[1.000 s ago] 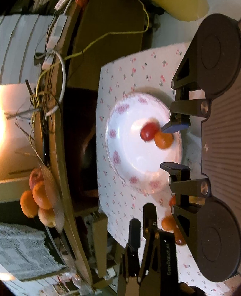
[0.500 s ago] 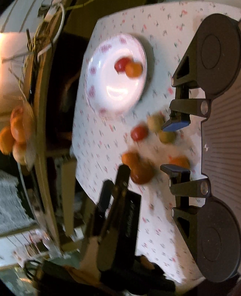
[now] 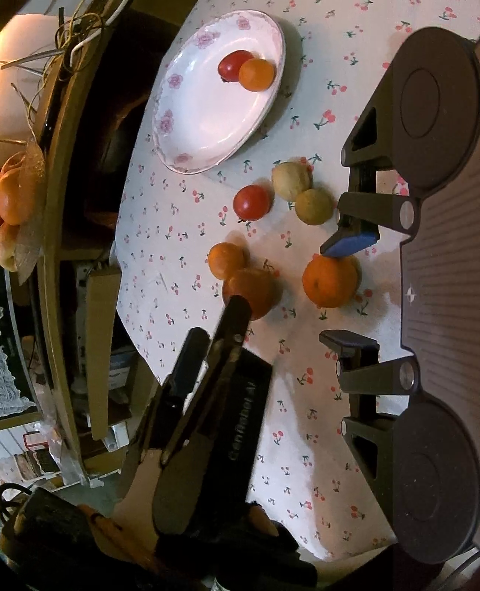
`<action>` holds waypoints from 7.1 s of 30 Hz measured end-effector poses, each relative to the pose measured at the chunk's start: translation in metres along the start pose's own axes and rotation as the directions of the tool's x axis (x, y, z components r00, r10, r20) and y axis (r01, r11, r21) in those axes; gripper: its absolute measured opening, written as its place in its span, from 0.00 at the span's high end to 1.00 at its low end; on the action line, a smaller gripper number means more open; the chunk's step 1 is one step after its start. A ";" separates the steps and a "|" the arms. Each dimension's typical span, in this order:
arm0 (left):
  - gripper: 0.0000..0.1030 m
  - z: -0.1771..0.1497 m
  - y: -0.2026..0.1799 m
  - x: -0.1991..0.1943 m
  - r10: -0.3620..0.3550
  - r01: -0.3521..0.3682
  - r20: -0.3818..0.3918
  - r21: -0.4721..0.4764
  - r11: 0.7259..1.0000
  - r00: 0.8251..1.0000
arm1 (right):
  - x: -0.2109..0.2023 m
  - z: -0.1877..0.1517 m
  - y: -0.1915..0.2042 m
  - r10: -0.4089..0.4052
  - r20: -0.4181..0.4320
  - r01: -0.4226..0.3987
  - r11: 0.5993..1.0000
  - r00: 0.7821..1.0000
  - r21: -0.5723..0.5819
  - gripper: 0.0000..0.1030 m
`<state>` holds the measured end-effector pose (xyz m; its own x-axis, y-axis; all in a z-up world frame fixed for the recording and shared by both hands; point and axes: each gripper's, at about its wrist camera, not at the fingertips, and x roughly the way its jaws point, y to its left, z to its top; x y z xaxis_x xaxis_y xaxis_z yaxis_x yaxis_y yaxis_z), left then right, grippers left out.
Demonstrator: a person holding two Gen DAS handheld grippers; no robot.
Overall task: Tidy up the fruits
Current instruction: 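Grasp the large dark red tomato with the left gripper while the right grasps a tangerine, then carry the dark red tomato and tangerine in both grippers over the white plate, then open the left gripper over the plate while the right gripper releases the tangerine, then withdraw both open grippers from the plate toward the remaining fruits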
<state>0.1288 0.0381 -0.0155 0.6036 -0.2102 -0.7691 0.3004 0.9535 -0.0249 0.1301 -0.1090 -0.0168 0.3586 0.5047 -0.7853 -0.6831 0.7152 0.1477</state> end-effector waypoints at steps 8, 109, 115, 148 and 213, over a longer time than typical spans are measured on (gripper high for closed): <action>0.52 -0.001 -0.010 0.015 -0.006 0.007 -0.027 0.038 0.999 1.000 | 0.006 0.000 -0.002 -0.051 -0.009 0.050 0.999 0.999 -0.003 0.56; 0.57 0.002 -0.076 0.021 -0.050 0.053 -0.050 0.061 0.997 0.998 | -0.048 -0.042 -0.051 -0.214 0.017 0.205 0.956 0.977 0.209 0.66; 0.57 0.018 -0.073 0.022 -0.055 0.056 -0.022 0.047 0.997 0.998 | -0.050 -0.029 -0.062 -0.231 0.047 0.215 0.950 0.972 0.228 0.66; 0.57 0.088 -0.061 0.083 0.016 -0.017 0.021 0.037 0.999 1.000 | -0.020 0.029 -0.131 -0.315 0.074 0.278 0.908 0.946 0.312 0.66; 0.45 0.077 -0.028 0.046 0.042 -0.043 0.065 0.005 0.999 0.997 | -0.051 0.029 -0.149 -0.338 0.186 0.239 0.879 0.923 0.413 0.58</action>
<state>0.2053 -0.0148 -0.0011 0.6628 -0.1832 -0.7261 0.2776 0.9606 0.0110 0.2327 -0.2274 0.0184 0.6802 0.3136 -0.6626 -0.2517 0.9488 0.1907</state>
